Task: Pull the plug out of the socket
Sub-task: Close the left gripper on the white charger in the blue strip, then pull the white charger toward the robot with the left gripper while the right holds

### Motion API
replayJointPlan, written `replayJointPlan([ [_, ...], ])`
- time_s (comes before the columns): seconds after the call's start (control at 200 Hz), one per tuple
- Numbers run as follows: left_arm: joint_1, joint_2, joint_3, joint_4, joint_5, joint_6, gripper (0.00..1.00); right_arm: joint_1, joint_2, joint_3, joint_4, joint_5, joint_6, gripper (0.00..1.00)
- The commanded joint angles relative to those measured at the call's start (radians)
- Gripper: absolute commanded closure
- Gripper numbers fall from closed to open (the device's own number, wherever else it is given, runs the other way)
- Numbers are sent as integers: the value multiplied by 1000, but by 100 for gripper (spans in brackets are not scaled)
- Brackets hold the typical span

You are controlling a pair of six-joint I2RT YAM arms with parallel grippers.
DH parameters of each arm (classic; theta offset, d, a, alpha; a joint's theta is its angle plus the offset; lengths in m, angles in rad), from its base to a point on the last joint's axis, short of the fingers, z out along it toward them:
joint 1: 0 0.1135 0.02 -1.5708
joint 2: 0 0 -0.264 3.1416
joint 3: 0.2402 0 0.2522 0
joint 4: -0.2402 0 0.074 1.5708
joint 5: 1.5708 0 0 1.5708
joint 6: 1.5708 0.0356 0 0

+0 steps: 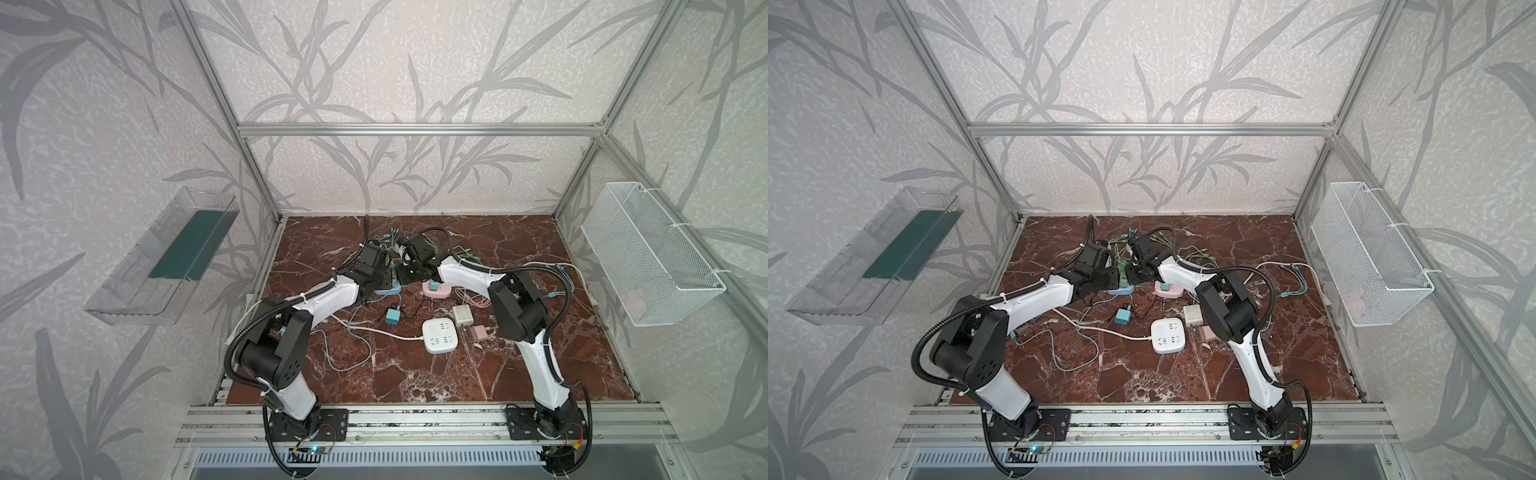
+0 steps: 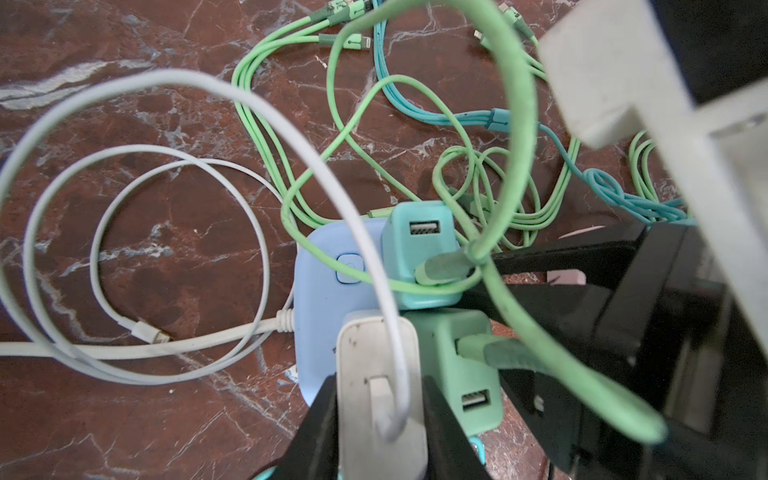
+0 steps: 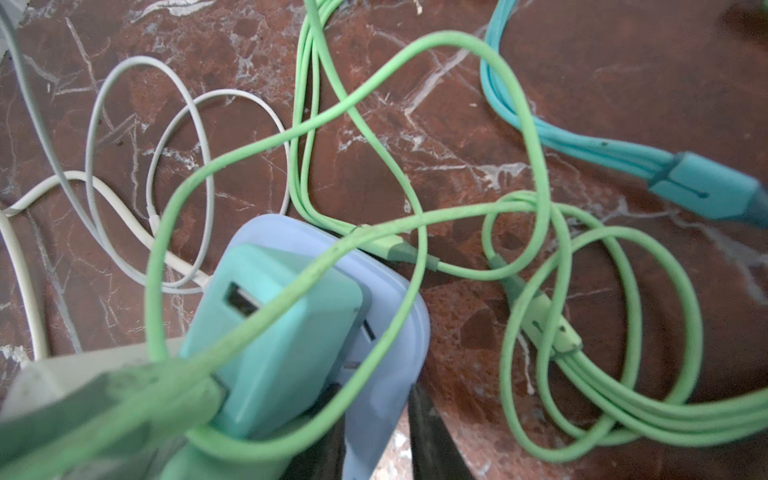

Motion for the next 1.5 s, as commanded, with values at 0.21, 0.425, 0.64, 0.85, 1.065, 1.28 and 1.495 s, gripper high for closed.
replayJointPlan([
  [0.21, -1, -52, 48, 32, 54, 1, 69, 5, 86, -26, -161, 54, -56, 72],
  [0.425, 14, -60, 42, 68, 70, -35, 69, 4, 83, -31, -175, 71, -74, 72],
  [0.64, 16, -64, 55, 28, 51, -13, 70, 4, 86, -22, -184, 80, -83, 72],
  [0.85, 20, -92, 31, 45, 46, -17, 69, 5, 85, -22, -194, 95, -89, 72],
  [1.065, 30, -115, 16, 42, 35, -11, 70, 5, 82, -23, -198, 108, -97, 72],
  [1.28, 30, -105, 9, 29, 35, -1, 70, 1, 83, -24, -200, 107, -96, 72],
  [1.495, 38, -125, -15, 20, 25, 11, 70, -4, 79, -32, -191, 88, -94, 72],
])
